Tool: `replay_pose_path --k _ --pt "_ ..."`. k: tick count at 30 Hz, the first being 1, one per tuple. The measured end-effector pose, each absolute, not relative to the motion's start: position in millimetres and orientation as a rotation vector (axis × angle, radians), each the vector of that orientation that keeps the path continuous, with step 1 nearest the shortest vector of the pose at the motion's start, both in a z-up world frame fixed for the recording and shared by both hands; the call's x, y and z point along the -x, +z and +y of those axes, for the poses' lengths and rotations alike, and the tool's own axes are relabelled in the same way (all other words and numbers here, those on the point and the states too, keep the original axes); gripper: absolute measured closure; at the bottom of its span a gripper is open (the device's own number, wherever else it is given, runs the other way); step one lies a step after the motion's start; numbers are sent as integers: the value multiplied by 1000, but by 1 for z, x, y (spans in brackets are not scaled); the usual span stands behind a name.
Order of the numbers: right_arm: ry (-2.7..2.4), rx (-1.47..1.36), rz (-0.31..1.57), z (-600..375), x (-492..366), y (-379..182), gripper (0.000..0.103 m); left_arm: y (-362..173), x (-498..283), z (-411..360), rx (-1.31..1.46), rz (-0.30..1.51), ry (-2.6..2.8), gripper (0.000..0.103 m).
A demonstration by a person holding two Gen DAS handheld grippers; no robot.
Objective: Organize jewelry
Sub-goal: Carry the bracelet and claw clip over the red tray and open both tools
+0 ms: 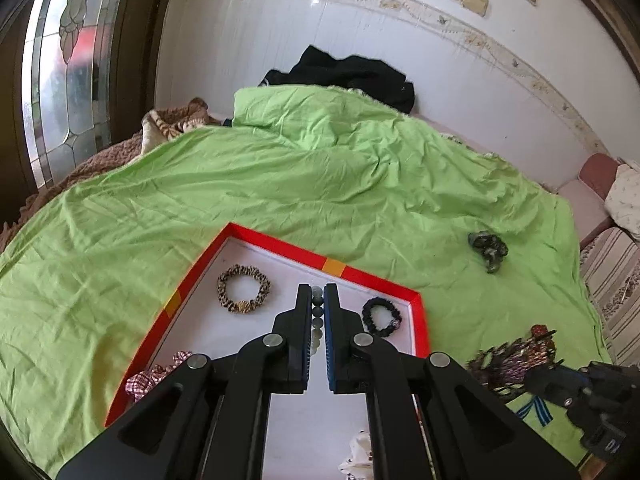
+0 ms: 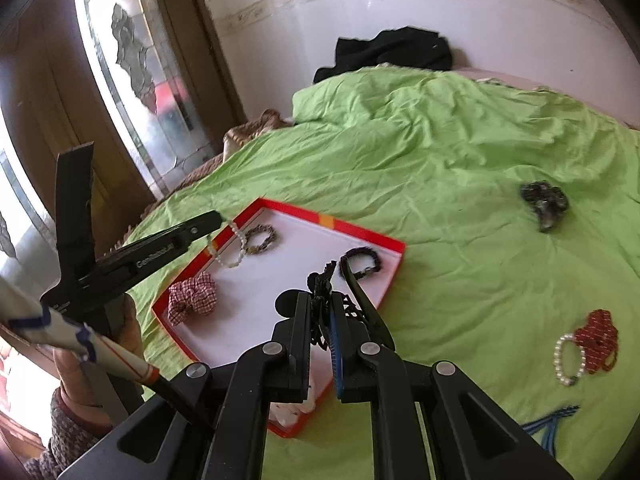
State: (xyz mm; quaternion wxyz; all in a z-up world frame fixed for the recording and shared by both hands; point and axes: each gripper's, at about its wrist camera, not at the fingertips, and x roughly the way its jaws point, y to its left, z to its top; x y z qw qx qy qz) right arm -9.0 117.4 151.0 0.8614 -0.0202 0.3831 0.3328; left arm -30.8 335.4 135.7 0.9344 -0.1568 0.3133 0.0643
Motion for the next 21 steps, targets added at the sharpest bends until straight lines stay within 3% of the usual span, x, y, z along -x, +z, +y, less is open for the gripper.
replay_pose_path --k 21 --pt "750 -111 988 158 -57 101 94 76 -29 358 425 771 88 98"
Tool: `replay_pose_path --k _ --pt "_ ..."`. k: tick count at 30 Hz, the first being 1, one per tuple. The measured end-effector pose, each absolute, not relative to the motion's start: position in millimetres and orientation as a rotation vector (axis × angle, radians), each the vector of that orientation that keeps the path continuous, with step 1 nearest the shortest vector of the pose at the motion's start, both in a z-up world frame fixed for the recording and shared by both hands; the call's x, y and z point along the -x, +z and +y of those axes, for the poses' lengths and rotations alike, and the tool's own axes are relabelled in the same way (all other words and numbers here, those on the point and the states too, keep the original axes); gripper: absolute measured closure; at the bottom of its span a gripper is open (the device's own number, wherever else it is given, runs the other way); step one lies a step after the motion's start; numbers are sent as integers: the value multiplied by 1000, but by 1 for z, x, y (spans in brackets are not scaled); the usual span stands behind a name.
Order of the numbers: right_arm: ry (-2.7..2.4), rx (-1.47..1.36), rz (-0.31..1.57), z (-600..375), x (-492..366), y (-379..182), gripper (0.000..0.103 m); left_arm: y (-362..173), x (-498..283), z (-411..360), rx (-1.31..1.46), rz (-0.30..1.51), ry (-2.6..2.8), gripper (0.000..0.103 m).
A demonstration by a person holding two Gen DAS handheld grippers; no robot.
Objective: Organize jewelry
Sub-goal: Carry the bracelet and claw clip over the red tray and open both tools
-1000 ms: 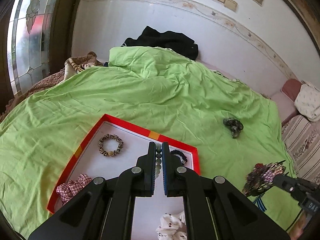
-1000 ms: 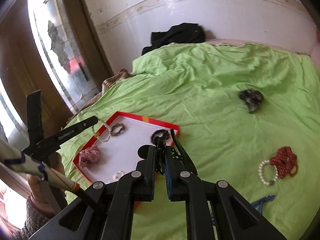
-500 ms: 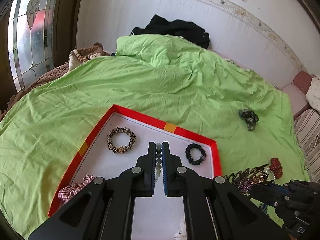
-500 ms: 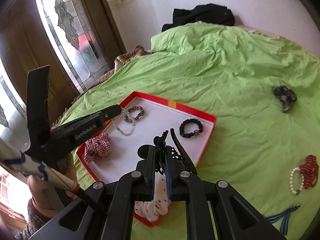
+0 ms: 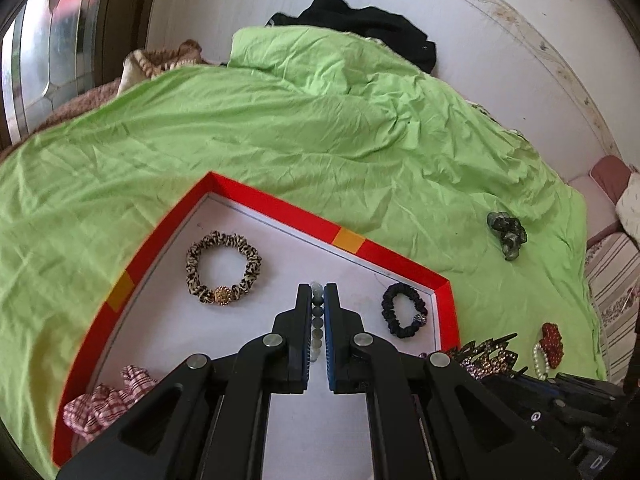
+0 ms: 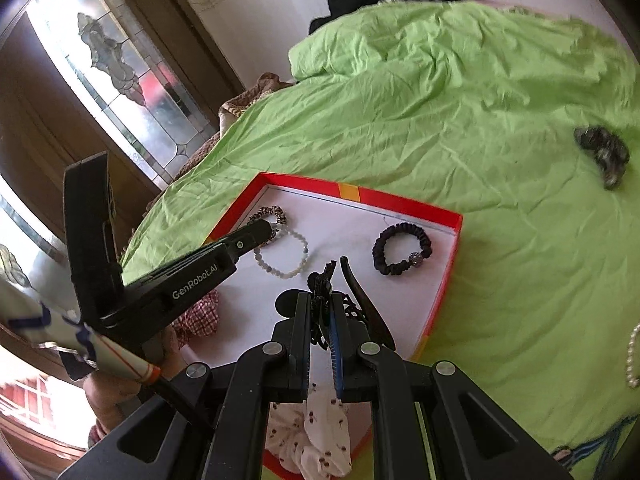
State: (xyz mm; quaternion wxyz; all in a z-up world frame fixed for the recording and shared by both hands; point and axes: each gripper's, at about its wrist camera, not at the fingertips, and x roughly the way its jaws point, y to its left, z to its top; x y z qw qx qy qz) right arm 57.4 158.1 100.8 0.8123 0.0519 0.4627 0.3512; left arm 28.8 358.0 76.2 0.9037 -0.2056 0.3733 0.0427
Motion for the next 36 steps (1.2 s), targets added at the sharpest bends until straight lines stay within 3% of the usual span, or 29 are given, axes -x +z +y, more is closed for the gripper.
replay_pose_path --k 13,27,28,30,31,32,36 --pt "738 -324 1102 179 -124 83 94 51 -39 391 553 809 122 98" --pt "638 -300 1138 199 -166 62 90 52 -34 399 598 798 137 98" --pt "646 -300 1142 200 -167 63 87 53 -34 398 594 795 130 97" --pt "648 -287 1134 201 -166 65 70 55 -33 395 585 789 124 89" --pt "647 -280 1123 201 -165 68 56 57 -33 393 583 784 123 81" --pt "647 -271 1105 201 -163 71 52 59 -31 392 582 772 123 76" --pt "669 -234 1080 202 -156 83 52 67 -25 391 586 741 116 74"
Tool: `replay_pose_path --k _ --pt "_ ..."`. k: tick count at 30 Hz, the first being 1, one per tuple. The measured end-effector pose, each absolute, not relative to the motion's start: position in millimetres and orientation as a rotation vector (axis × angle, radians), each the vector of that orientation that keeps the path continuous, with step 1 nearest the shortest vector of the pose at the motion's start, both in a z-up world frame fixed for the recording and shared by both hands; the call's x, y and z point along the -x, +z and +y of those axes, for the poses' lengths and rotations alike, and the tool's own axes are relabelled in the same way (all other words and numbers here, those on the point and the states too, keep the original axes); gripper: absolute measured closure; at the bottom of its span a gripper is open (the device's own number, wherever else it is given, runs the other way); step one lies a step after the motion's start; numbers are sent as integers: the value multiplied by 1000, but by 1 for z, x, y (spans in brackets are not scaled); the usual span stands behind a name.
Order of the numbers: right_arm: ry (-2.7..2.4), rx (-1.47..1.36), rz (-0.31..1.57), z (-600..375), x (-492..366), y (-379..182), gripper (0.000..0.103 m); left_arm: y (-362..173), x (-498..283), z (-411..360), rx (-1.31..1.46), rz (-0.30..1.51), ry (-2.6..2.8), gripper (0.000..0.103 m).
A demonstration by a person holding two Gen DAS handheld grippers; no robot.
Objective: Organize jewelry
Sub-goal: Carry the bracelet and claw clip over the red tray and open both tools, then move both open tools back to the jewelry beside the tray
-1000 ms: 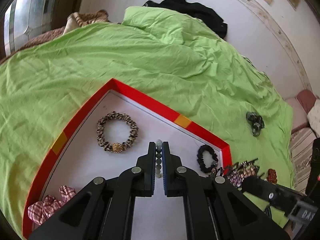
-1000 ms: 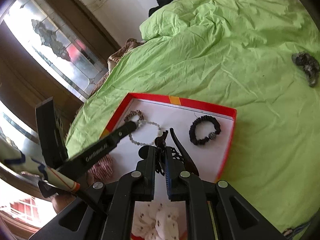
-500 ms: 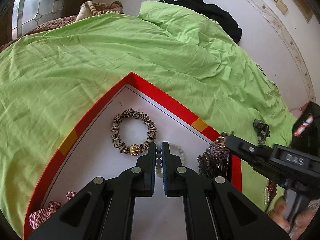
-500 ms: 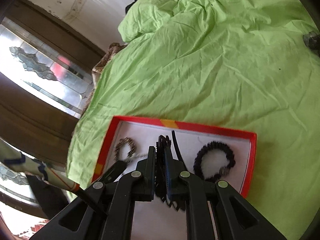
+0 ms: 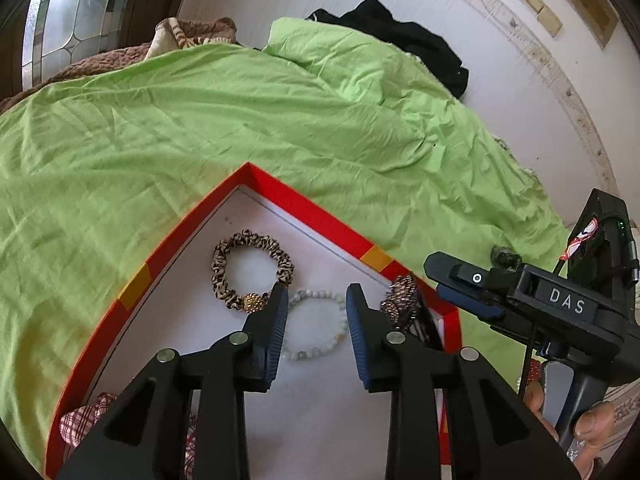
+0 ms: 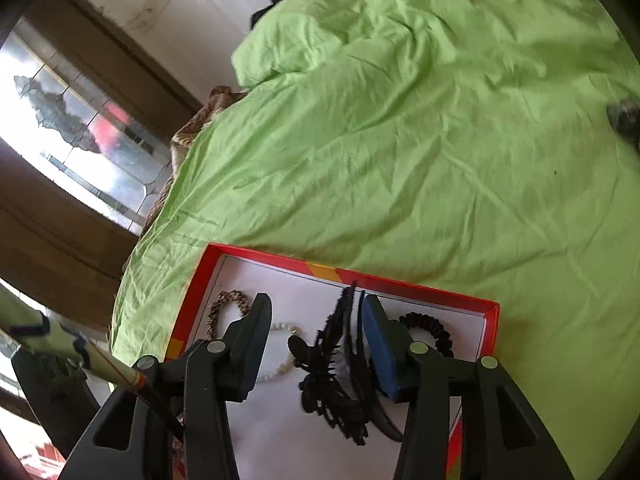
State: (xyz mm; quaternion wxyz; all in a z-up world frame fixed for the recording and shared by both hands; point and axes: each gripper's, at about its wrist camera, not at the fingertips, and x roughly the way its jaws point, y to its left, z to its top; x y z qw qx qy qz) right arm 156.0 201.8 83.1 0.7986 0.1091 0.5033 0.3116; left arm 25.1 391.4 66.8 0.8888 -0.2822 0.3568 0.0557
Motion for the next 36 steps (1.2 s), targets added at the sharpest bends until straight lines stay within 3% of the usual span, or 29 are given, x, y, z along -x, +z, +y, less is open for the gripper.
replay_pose_path --k 8,9,11,13,22,24,26,36 --pt "643 -133 1122 192 -133 67 54 79 -14 393 583 695 137 71" --pt "634 -112 1130 191 -130 63 59 79 -13 394 590 694 135 71" --pt "628 -95 1155 191 -126 55 90 79 -13 395 595 695 133 71" --pt "632 -115 1165 192 -126 50 92 80 -12 394 595 693 134 71" --pt "651 -199 1169 207 -136 49 90 82 -13 390 569 692 142 71" --pt "650 -173 1159 207 -133 52 86 83 -12 389 563 692 149 70" --pt "642 -166 1140 201 -129 58 72 84 -12 386 548 692 160 66" --pt "585 -143 1035 139 -98 93 62 97 1 364 406 673 245 58"
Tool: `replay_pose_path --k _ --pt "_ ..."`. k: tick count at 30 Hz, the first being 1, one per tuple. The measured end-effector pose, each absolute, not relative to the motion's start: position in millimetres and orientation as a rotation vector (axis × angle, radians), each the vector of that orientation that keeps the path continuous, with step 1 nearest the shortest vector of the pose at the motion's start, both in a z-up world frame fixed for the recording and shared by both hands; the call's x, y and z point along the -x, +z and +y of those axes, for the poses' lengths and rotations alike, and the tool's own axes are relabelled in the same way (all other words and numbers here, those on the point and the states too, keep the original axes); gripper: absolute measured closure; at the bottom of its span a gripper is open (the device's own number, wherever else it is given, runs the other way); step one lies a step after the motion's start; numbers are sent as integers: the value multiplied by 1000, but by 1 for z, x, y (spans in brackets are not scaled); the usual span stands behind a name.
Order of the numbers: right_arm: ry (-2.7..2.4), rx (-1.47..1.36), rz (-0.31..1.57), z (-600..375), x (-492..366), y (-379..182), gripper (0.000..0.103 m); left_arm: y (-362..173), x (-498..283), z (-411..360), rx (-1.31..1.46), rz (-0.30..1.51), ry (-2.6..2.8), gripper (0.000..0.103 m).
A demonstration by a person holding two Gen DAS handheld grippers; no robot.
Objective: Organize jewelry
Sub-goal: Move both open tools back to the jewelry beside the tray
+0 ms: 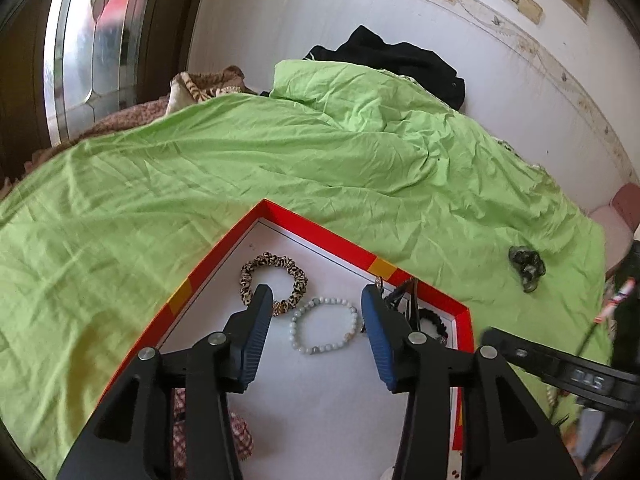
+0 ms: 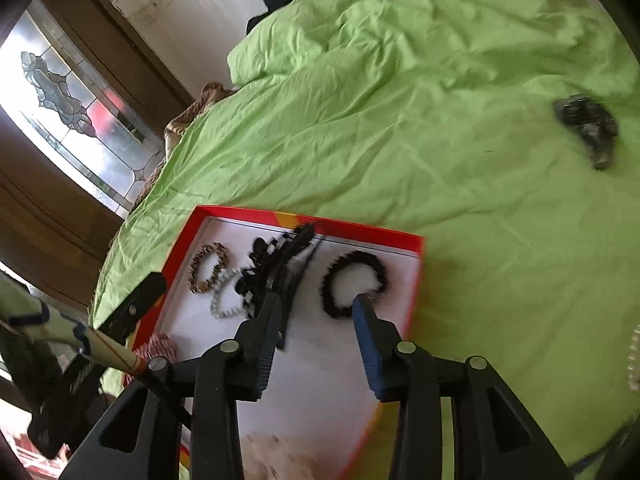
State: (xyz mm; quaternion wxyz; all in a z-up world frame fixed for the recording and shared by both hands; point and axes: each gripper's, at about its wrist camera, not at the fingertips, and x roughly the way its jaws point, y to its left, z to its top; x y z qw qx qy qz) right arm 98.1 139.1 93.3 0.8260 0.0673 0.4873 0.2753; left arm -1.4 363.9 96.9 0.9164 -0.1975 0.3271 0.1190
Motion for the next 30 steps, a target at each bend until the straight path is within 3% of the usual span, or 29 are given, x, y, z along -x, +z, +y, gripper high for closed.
replay_pose_path --k 10,16,30 --pt "456 -115 984 49 -69 102 58 107 18 315 260 680 247 57" --pt "382 -167 972 -8 -58 100 53 112 27 281 164 664 236 50" --pt "230 -344 943 -148 -37 82 52 100 29 211 2 716 177 50"
